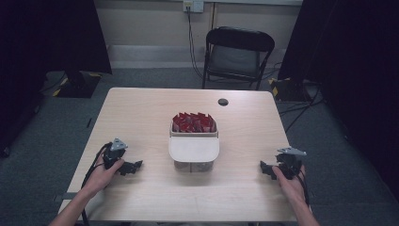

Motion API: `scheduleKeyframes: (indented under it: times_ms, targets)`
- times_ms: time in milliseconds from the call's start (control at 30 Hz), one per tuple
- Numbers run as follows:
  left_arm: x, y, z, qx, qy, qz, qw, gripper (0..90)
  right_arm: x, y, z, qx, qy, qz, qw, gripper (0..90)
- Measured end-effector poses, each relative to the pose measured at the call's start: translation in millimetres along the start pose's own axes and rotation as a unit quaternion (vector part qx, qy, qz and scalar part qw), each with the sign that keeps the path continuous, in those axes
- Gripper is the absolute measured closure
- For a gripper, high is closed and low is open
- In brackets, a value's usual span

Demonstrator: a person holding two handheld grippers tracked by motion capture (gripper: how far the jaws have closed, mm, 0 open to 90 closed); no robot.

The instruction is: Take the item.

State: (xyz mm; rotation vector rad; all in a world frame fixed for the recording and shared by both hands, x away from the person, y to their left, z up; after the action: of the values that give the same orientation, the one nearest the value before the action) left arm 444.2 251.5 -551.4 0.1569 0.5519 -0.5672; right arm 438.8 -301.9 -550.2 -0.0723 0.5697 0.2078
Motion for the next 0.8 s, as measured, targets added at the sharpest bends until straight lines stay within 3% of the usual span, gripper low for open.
scheduleKeyframes:
  times_ms: [433,533,600,800]
  targets:
    - [0.0,0.0,0.0,0.000,0.000,0.000,1.0000,0.0,-0.7,0.2,0.1,-0.001,0.000,0.007,1.0000,0.1]
    - [0.0,0.0,0.0,0.000,0.000,0.000,1.0000,0.0,-2.0,0.5,1.0,0.002,-0.002,0.006,1.0000,5.7]
    - [0.0,0.0,0.0,0.000,0.000,0.000,1.0000,0.0,-2.9,0.6,2.8,0.002,-0.006,0.006,1.0000,14.4]
    - [0.0,0.1,0.0,0.000,0.000,0.000,1.0000,0.0,-3.9,1.1,4.4,0.000,-0.005,0.004,1.0000,14.5]
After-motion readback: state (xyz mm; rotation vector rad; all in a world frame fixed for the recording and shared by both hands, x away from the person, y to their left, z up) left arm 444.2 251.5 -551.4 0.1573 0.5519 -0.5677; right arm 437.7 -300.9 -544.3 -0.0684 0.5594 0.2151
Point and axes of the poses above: each handheld gripper's, and its own axes: x roughly forward along the jaws, z roughly out of its top, y roughly to its left, the point moved 7 cm from there along x, roughly forward along the jaws, and after that the axes turned 12 degrees about -y, right-handed, at the moved point
